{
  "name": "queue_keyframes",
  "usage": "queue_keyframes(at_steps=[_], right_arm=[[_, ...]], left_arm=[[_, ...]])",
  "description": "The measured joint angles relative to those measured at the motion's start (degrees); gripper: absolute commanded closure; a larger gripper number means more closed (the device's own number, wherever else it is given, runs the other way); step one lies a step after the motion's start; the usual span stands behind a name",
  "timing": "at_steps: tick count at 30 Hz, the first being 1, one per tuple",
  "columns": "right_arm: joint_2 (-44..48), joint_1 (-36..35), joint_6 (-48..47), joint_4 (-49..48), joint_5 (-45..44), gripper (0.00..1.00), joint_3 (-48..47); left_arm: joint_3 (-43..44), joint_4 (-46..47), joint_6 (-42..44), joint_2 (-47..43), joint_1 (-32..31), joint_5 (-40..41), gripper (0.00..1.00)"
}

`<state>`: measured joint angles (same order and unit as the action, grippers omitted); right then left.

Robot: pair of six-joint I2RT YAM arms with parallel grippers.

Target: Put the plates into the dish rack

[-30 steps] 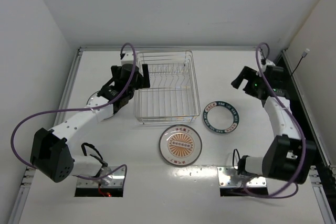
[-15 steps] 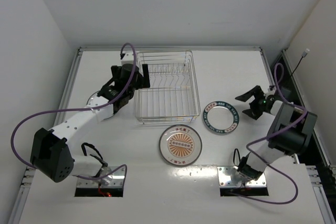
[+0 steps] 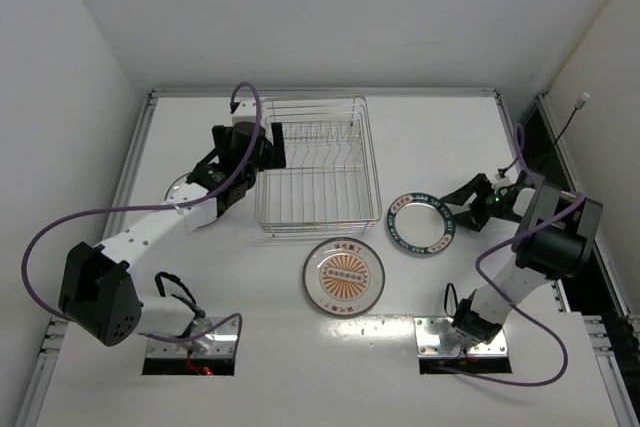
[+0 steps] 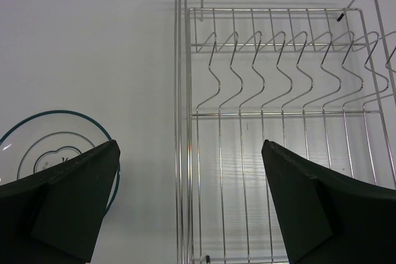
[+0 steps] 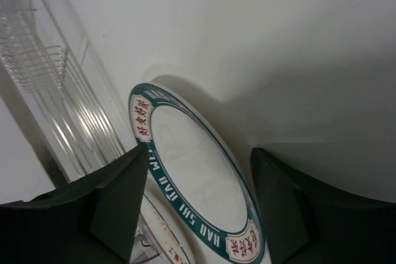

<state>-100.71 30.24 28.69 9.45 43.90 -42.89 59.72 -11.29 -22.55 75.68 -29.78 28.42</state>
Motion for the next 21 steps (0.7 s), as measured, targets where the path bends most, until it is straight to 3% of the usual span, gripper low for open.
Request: queue_keyframes(at_steps=[4,7,16,19,21], right_arm=[[-0.4,-0.5,-2.2,0.3,0.8,0.54,1.4],[-0.4,-1.5,-3.2,0.3,2.5,0.59,3.8],[-0.5,-2.6,-6.4,3.4,1.9,0.92,5.8],[-0.5,-2.7,-7.7,4.2,2.4,0.92,5.8],[-0.5,-2.8,-8.0,4.3,2.4,0.84,5.8]], left_arm=[[0.0,0.0,0.0,0.0,0.0,0.1,0.01],[0.0,0.0,0.0,0.0,0.0,0.3,0.01],[0.0,-0.1,0.0,0.5,0.0,0.4,0.01],[0.0,-0.3,0.0,0.5,0.0,0.5,0.01],[0.0,-0.3,0.0,0.5,0.0,0.5,0.01]])
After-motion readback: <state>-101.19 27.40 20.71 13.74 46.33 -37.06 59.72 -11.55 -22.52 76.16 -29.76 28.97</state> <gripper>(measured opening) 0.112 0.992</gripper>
